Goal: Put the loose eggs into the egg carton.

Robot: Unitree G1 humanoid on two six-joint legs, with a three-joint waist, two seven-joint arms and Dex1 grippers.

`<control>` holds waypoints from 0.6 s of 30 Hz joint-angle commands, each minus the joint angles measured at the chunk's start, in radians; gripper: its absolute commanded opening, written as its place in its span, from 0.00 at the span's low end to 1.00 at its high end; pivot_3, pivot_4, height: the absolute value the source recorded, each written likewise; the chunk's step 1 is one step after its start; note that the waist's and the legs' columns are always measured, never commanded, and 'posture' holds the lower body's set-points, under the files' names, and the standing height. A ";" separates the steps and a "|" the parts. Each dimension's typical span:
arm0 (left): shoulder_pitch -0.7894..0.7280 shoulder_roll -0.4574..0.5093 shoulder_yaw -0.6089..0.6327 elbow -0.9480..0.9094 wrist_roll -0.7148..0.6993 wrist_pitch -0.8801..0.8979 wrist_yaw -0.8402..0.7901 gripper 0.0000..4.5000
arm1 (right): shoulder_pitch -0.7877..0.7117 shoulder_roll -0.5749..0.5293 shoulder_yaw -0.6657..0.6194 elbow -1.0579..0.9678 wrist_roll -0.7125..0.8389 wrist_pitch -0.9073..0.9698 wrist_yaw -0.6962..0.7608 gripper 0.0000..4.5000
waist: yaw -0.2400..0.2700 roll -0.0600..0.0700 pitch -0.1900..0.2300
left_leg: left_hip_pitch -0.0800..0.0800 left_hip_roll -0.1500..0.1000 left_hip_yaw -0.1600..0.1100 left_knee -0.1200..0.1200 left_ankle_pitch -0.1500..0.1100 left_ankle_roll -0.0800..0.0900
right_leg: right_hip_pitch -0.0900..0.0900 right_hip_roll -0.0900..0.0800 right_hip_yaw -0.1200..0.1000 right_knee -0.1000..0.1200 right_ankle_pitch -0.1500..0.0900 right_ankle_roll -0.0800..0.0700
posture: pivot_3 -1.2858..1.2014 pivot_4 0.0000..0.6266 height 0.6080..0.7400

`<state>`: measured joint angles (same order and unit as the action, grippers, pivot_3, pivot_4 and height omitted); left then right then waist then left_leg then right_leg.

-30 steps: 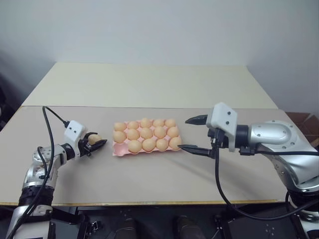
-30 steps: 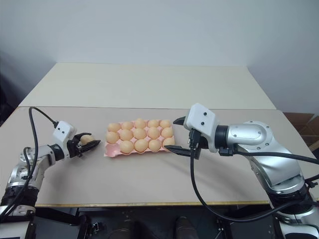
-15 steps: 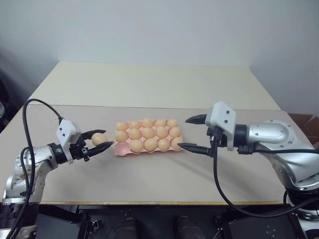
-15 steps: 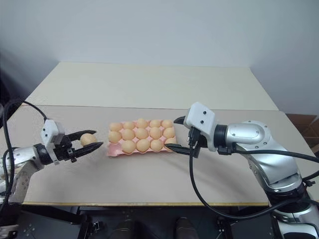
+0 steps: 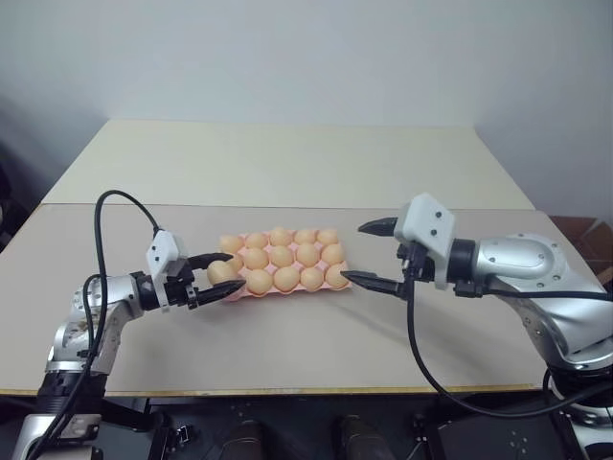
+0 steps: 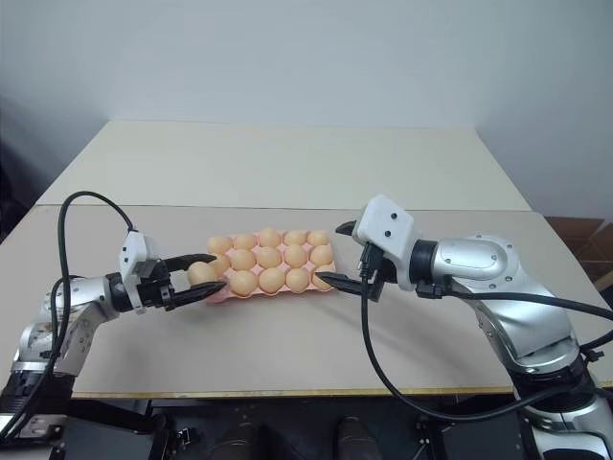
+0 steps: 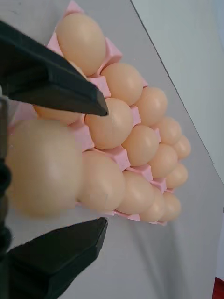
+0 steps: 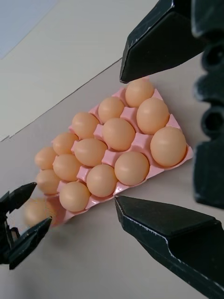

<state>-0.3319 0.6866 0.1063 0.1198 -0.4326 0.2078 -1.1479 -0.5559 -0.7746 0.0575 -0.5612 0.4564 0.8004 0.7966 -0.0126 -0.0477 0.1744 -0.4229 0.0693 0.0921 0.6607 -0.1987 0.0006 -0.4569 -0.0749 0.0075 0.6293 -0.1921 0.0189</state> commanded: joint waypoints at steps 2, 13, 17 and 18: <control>-0.020 -0.014 0.002 -0.007 0.017 -0.059 0.011 0.99 | -0.020 -0.004 -0.039 -0.033 0.024 0.014 -0.014 1.00 | 0.000 0.000 0.000 | 0.000 0.000 0.000 0.000 0.000 0.000 | 0.000 0.000 0.000 0.000 0.000 0.000 | 0.52 0.24 1.00; 0.113 0.109 0.148 -0.221 -0.084 -0.004 -0.024 0.99 | -0.004 -0.032 -0.047 -0.041 0.044 0.016 -0.009 1.00 | -0.006 0.000 0.000 | 0.000 0.000 0.000 0.000 0.000 0.000 | 0.000 0.000 0.000 0.000 0.000 -0.001 | 0.52 0.24 1.00; 0.221 0.209 0.271 -0.297 -0.122 0.028 -0.055 0.99 | 0.035 -0.089 -0.085 -0.044 0.064 -0.001 0.038 1.00 | -0.002 0.000 0.000 | 0.000 0.001 0.000 0.000 0.000 0.000 | -0.001 0.000 0.000 0.000 -0.003 -0.002 | 0.52 0.24 1.00; 0.249 0.232 0.306 -0.309 -0.130 0.035 -0.065 0.99 | 0.055 -0.113 -0.105 -0.047 0.074 -0.010 0.066 1.00 | -0.001 0.000 0.000 | 0.000 0.001 0.000 0.000 0.000 0.000 | -0.001 0.000 0.000 0.000 -0.004 -0.003 | 0.52 0.24 1.00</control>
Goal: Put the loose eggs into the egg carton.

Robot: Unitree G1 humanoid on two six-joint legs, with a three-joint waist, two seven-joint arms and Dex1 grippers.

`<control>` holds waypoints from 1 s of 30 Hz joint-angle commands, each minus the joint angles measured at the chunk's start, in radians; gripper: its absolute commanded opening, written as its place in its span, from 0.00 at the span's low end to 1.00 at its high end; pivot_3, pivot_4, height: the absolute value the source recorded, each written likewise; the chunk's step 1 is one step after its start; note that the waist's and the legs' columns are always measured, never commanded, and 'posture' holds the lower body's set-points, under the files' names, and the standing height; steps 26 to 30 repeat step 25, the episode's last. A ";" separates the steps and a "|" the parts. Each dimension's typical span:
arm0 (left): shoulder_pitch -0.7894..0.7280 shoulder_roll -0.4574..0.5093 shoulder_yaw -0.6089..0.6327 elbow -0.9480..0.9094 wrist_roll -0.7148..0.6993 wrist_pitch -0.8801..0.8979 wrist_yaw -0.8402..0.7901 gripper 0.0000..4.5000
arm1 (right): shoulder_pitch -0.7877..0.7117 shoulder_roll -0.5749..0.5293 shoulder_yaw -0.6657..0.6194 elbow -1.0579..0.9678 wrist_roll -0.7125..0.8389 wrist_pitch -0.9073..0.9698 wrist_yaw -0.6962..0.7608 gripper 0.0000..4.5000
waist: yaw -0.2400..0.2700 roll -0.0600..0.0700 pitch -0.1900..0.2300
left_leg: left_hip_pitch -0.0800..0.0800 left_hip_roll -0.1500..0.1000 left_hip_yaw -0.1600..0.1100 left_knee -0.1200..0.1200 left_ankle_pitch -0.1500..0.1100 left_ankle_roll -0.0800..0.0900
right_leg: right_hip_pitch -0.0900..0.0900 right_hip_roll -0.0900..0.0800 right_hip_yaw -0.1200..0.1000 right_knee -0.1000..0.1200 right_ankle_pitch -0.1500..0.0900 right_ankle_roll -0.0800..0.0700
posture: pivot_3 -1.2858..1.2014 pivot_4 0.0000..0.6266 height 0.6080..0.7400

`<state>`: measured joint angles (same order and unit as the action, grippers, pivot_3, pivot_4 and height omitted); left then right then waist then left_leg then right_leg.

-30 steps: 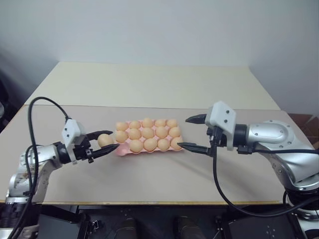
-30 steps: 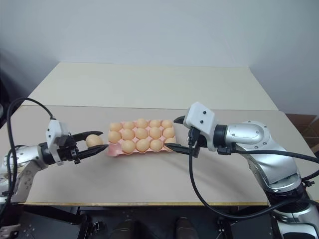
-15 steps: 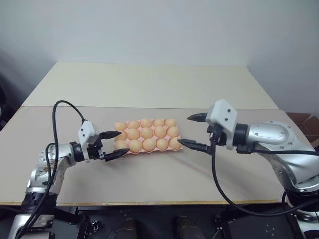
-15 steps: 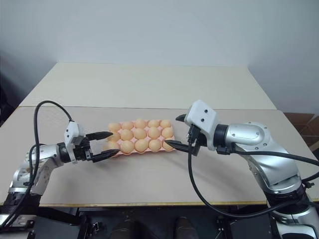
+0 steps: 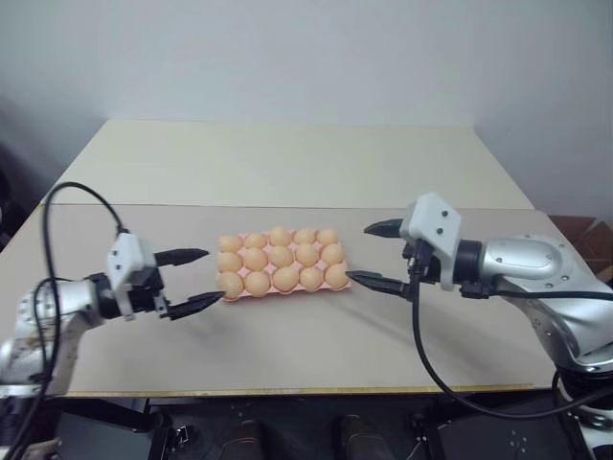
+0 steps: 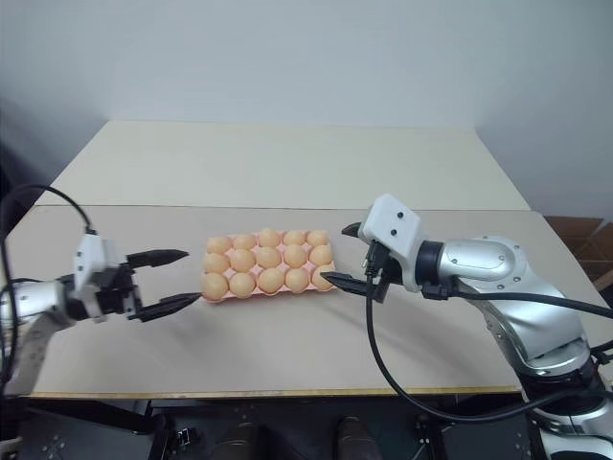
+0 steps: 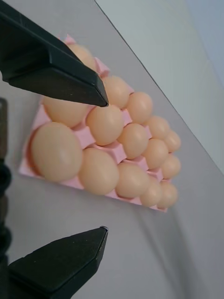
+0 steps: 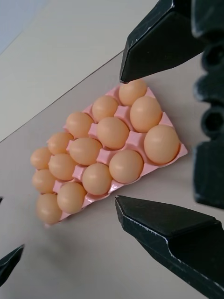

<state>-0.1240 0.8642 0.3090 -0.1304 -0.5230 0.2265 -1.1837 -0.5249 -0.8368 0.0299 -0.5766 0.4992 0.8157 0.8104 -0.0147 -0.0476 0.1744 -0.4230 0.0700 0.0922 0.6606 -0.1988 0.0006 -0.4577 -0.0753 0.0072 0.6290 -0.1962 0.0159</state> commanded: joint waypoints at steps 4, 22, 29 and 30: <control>0.173 0.139 0.255 -0.091 -0.051 0.049 -0.085 0.99 | 0.102 -0.149 -0.187 -0.005 0.066 -0.088 0.177 1.00 | 0.006 0.000 0.000 | 0.000 -0.001 0.000 0.000 0.000 0.000 | 0.001 -0.001 0.000 -0.001 -0.001 -0.001 | 0.52 0.24 1.00; 0.309 0.151 0.466 -0.226 -0.143 0.183 -0.098 0.99 | 0.206 -0.294 -0.289 0.112 0.026 -0.251 0.334 1.00 | 0.002 0.001 0.000 | 0.001 0.000 0.002 -0.001 -0.002 -0.003 | -0.001 -0.001 -0.001 -0.002 -0.001 -0.001 | 0.52 0.24 1.00; 0.312 0.158 0.460 -0.221 -0.150 0.212 -0.094 0.99 | 0.212 -0.294 -0.293 0.107 0.027 -0.251 0.333 1.00 | 0.002 0.001 0.000 | 0.001 0.000 0.002 -0.001 -0.002 -0.003 | -0.001 -0.001 0.000 -0.002 -0.001 -0.001 | 0.52 0.24 1.00; 0.312 0.158 0.460 -0.221 -0.150 0.212 -0.094 0.99 | 0.212 -0.294 -0.293 0.107 0.027 -0.251 0.333 1.00 | 0.002 0.001 0.000 | 0.001 0.000 0.002 -0.001 -0.002 -0.003 | -0.001 -0.001 0.000 -0.002 -0.001 -0.001 | 0.52 0.24 1.00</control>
